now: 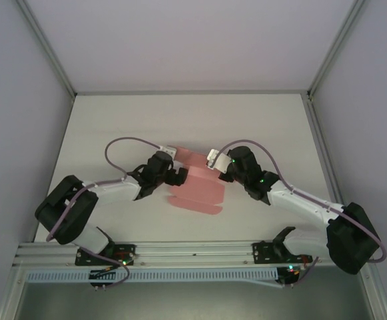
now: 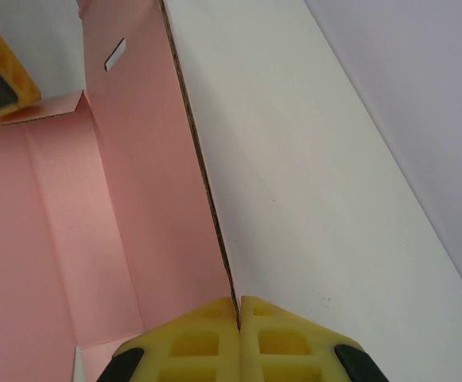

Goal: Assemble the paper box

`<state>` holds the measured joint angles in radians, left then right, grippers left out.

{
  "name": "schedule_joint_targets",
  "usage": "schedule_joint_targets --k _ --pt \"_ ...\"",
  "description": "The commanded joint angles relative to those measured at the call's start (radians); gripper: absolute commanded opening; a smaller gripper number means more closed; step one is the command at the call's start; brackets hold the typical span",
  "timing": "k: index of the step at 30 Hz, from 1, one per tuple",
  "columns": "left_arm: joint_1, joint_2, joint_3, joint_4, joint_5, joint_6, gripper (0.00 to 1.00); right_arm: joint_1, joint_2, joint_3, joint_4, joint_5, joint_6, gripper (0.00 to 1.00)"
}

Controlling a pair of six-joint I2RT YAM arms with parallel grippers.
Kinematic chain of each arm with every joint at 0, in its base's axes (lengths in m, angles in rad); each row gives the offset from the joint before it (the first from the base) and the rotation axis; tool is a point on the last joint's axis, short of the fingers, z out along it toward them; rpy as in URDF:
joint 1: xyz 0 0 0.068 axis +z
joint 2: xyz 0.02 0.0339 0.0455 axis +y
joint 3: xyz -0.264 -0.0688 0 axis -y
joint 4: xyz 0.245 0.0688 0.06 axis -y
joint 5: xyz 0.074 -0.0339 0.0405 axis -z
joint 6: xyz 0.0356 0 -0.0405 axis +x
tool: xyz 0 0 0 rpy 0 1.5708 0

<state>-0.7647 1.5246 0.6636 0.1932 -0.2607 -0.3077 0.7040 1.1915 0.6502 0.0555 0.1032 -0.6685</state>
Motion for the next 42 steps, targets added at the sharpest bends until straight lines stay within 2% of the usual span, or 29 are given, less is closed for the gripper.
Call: schedule_joint_targets --k 1,6,9,11,14,19,26,30,32,35,39,42 --pt "-0.017 0.016 0.031 0.021 -0.142 -0.033 1.0 0.015 0.012 -0.008 0.029 -0.017 0.025 0.0" --pt "-0.015 -0.072 0.005 -0.045 -0.132 -0.076 1.0 0.04 0.063 0.027 -0.013 0.17 -0.068 0.0" --pt "-0.014 -0.153 -0.013 -0.111 -0.128 -0.083 1.0 0.065 0.119 0.032 0.028 0.335 -0.169 0.0" --pt "-0.011 -0.211 -0.025 -0.149 -0.133 -0.085 1.0 0.075 0.164 0.026 0.094 0.433 -0.237 0.0" --pt "0.018 -0.287 -0.041 -0.194 -0.149 -0.113 1.0 0.084 0.205 0.011 0.192 0.464 -0.299 0.0" --pt "0.097 -0.358 -0.048 -0.239 -0.146 -0.126 1.0 0.121 0.266 -0.08 0.519 0.563 -0.48 0.0" --pt "0.242 -0.332 -0.02 -0.238 -0.072 -0.157 1.0 0.157 0.318 -0.118 0.747 0.594 -0.595 0.0" --pt "0.286 -0.318 -0.007 -0.208 -0.034 -0.152 1.0 0.179 0.346 -0.143 0.883 0.604 -0.681 0.0" --pt "0.298 -0.306 0.006 -0.204 -0.019 -0.142 1.0 0.187 0.355 -0.144 0.896 0.608 -0.709 0.0" --pt "0.306 -0.283 0.026 -0.208 -0.014 -0.132 1.0 0.192 0.374 -0.156 0.86 0.591 -0.649 0.0" --pt "0.313 -0.267 0.037 -0.21 -0.007 -0.13 1.0 0.208 0.446 -0.222 0.981 0.588 -0.599 0.0" --pt "0.323 -0.258 0.046 -0.216 0.006 -0.13 1.0 0.221 0.49 -0.239 0.959 0.602 -0.573 0.0"
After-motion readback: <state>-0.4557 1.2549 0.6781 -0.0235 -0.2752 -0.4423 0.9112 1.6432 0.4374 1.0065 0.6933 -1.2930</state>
